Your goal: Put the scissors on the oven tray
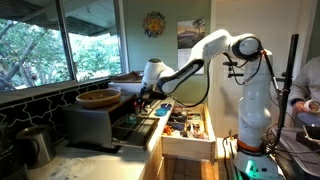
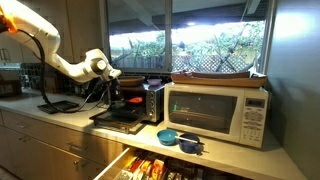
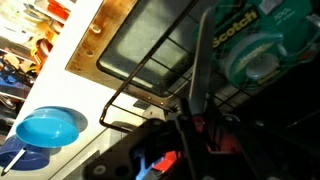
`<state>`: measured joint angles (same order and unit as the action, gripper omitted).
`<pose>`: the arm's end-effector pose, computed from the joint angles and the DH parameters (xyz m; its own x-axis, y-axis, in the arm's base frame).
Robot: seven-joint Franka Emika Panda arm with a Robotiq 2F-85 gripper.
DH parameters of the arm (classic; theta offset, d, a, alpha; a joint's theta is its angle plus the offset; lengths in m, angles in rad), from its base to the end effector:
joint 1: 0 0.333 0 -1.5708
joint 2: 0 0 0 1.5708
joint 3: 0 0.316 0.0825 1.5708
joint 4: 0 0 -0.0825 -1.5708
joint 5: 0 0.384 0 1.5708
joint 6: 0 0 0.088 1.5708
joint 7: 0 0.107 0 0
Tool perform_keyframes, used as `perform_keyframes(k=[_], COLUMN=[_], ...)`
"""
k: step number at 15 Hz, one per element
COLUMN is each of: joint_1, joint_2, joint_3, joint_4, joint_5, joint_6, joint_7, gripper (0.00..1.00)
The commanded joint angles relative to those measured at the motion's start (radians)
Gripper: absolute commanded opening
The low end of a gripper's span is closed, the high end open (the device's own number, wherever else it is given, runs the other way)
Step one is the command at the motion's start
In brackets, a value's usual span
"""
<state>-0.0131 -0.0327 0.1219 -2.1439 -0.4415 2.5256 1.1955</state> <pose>0.5632 0.0663 0.4612 0.5995 -0.6503 0.4666 -0.6581 -0.7323 -0.1751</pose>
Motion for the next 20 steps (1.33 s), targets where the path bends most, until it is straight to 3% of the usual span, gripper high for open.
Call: perform_keyframes(k=[1,3,9,13,15,20], joint_1=[0.011,0.029,0.109,0.106,0.1,0.086], joint_2=[0.069,0.095,0.143,0.09,0.06,0.067], joint_3=[-0.035,-0.045,-0.031,-0.049,-0.067,-0.082], joint_4=[0.04,0.074,0.154,0.124,0.112,0.112], joint_5=[-0.13,-0.168,-0.115,-0.046,-0.073,-0.06], joint_6=[0.053,0.057,0.022,-0.074,-0.107,-0.02], joint_7=[0.031,0.023,-0.02,-0.146,-0.158,-0.245], gripper=[0.05,0.05,0.05,0.05,0.05,0.05])
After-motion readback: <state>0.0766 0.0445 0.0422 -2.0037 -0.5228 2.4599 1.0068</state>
